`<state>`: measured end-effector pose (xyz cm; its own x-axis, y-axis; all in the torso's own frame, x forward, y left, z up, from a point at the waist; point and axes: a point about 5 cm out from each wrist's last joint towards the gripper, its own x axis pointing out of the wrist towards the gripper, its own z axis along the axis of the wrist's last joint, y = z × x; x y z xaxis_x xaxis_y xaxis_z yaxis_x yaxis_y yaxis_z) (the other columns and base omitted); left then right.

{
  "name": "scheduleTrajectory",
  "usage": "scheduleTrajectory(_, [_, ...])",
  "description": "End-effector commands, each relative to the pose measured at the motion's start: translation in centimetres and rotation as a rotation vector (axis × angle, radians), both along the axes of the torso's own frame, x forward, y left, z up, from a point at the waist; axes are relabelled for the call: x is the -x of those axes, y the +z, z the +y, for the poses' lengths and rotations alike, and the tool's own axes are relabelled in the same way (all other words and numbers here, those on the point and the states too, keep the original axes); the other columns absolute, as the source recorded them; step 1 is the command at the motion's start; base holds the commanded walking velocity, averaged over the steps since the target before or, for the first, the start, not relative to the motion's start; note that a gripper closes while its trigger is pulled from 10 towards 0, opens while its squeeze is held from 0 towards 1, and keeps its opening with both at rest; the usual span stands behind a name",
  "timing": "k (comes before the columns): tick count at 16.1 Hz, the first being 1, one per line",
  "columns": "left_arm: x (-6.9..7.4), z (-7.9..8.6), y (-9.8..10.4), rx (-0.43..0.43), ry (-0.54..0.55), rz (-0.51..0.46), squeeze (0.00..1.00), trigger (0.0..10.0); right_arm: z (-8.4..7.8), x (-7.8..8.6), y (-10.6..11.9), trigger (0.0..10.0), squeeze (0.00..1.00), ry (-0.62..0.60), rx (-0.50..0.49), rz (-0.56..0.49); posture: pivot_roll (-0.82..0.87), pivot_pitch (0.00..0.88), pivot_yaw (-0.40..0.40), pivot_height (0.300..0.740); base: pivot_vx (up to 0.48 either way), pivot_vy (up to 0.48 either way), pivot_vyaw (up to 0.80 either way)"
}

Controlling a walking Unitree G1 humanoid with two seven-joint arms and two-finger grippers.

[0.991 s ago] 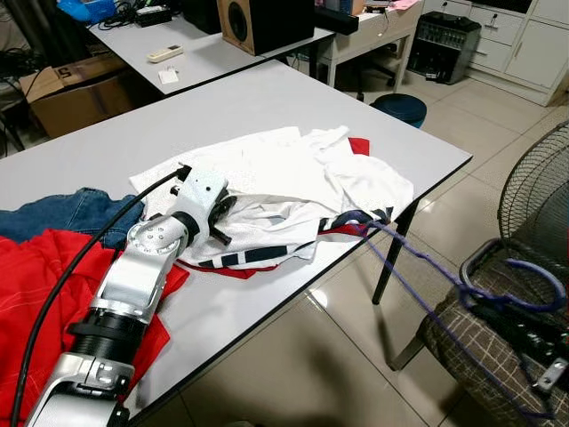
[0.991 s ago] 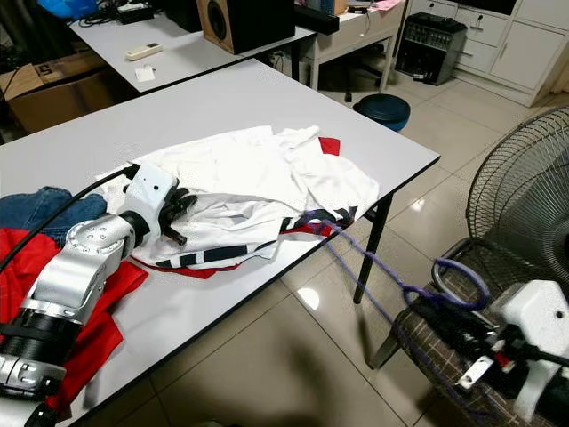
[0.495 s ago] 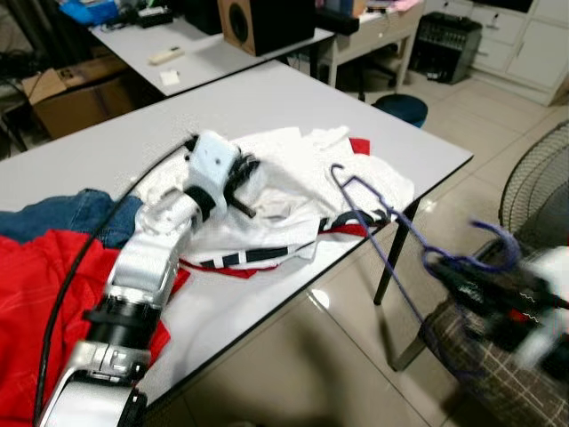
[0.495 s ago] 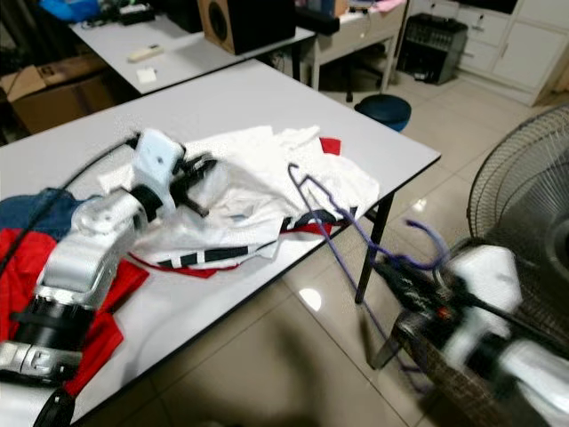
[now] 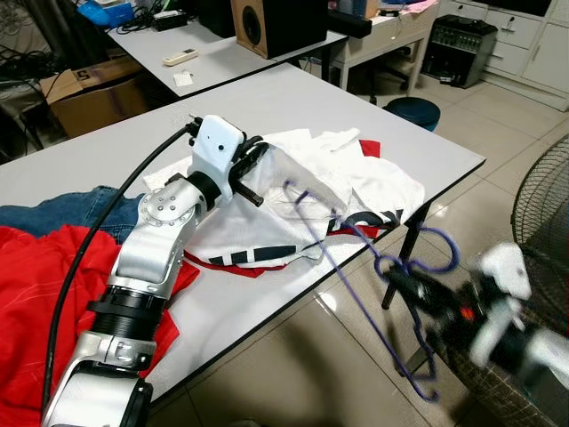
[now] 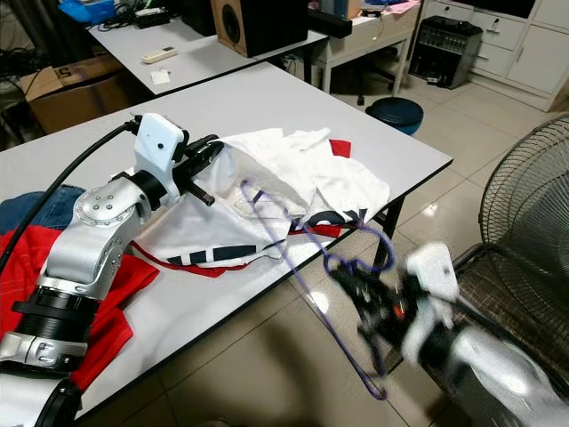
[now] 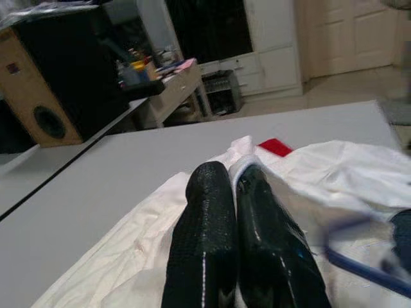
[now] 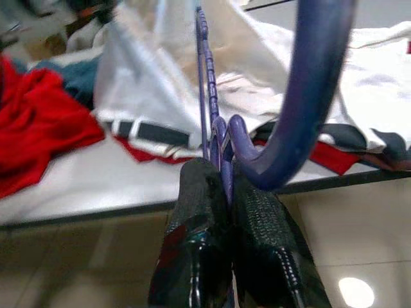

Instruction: Hang hanger

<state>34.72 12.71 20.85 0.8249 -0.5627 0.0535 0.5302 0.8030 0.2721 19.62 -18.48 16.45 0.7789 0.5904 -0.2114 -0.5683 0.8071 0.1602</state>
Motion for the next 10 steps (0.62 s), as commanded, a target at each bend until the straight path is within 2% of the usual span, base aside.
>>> scheduleTrajectory(1, [0.1,-0.2,1.2,0.018,-0.027,-0.042,0.00,0.0,-0.2,-0.7,-0.5,10.0,0.00,-0.032,-0.005,0.027,-0.11,0.013,0.121,0.740,0.000,0.000,0.00])
scheduleTrajectory(6, [0.1,-0.9,1.2,0.007,-0.073,-0.046,0.00,0.0,-1.5,-6.3,-1.8,10.0,0.00,-0.077,-0.143,0.128,-0.11,0.027,0.120,0.740,0.000,0.000,0.00])
scheduleTrajectory(8, [0.1,-1.1,1.1,0.003,-0.077,-0.045,0.00,0.0,-1.6,-7.6,-1.6,10.0,0.00,-0.106,-0.207,0.153,-0.10,0.028,0.107,0.740,0.000,0.000,0.00])
scheduleTrajectory(9, [0.1,-1.2,1.1,0.004,-0.075,-0.045,0.00,0.0,-1.3,-8.2,-1.1,10.0,0.00,-0.108,-0.301,0.179,-0.10,0.028,0.107,0.740,0.000,0.000,0.00])
scheduleTrajectory(10, [0.2,-1.3,1.1,0.001,-0.069,-0.052,0.00,0.0,-0.9,-8.3,-0.9,10.0,0.00,-0.074,-0.319,0.186,-0.10,0.028,0.099,0.740,0.000,0.000,0.00])
